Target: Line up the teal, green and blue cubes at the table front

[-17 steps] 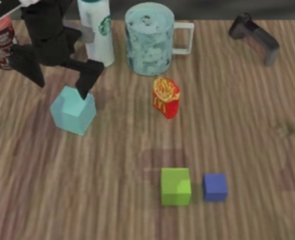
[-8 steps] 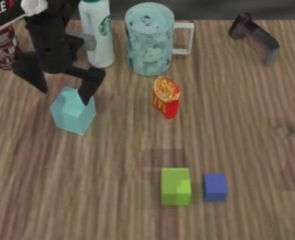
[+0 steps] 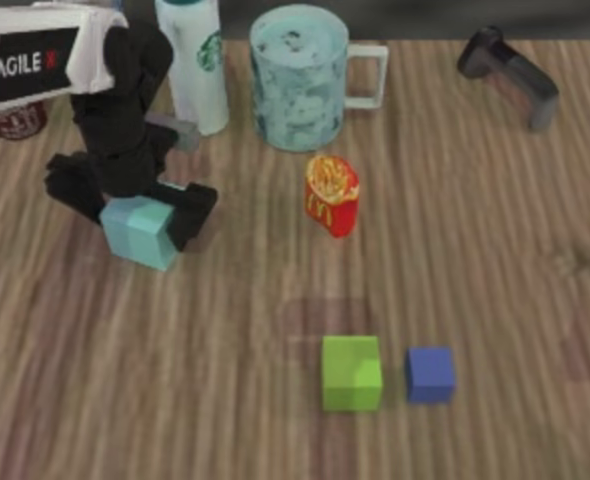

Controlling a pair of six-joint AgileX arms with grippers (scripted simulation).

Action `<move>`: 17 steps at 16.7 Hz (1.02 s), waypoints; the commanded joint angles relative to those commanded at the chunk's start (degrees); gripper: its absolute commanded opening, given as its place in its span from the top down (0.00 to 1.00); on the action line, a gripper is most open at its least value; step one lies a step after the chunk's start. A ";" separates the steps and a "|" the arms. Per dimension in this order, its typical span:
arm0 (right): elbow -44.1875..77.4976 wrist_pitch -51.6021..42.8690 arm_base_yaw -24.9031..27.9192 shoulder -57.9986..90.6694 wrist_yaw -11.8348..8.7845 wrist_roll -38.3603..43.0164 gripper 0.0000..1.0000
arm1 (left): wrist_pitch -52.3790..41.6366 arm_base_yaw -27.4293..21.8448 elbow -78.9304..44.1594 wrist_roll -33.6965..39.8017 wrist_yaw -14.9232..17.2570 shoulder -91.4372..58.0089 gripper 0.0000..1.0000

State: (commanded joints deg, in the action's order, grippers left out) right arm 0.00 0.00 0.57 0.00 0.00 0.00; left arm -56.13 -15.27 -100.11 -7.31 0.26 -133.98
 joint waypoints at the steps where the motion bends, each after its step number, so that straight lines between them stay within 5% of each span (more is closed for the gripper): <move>1: 0.00 0.00 0.00 0.00 0.00 0.00 0.00 | 0.00 0.00 0.00 0.00 0.00 0.00 0.00; 2: 0.00 0.00 0.00 0.00 0.00 0.00 0.00 | 0.00 0.00 0.00 0.00 0.00 0.00 0.00; 15: 0.00 0.00 0.00 0.00 0.00 0.00 0.00 | 0.00 0.00 0.00 0.00 0.00 0.00 0.98; 17: 0.00 0.00 0.00 0.00 0.00 0.00 0.00 | 0.00 0.00 0.00 0.00 0.00 0.00 1.00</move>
State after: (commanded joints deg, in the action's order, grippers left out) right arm 0.00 0.00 0.57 0.00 0.00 0.00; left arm -56.13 -15.27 -100.11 -7.31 0.26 -133.98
